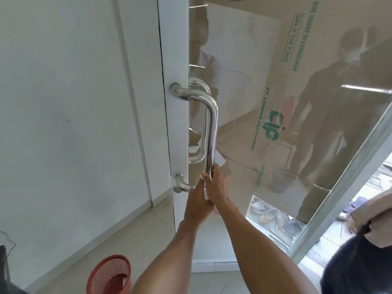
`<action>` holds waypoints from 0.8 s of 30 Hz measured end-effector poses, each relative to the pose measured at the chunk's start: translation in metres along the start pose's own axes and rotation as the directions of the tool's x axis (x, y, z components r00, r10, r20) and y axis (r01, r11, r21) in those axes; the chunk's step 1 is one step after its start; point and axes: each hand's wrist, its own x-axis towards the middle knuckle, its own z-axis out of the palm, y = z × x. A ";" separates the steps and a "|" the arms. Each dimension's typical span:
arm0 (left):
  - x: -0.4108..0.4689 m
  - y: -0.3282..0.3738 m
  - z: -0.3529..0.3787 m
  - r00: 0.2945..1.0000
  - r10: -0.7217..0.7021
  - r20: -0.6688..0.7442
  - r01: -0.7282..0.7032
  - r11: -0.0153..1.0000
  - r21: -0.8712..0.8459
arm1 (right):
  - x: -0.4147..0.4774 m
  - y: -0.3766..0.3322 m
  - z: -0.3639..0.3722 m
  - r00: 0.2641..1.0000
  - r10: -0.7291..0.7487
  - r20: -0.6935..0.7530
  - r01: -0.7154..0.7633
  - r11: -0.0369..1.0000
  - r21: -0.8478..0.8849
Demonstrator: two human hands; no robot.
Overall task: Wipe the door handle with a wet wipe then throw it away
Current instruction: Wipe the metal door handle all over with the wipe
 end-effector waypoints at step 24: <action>0.032 0.034 -0.033 0.954 -0.264 -0.145 0.188 0.897 -0.399 | 0.013 -0.022 -0.034 0.968 0.143 0.208 -0.148 0.989 0.008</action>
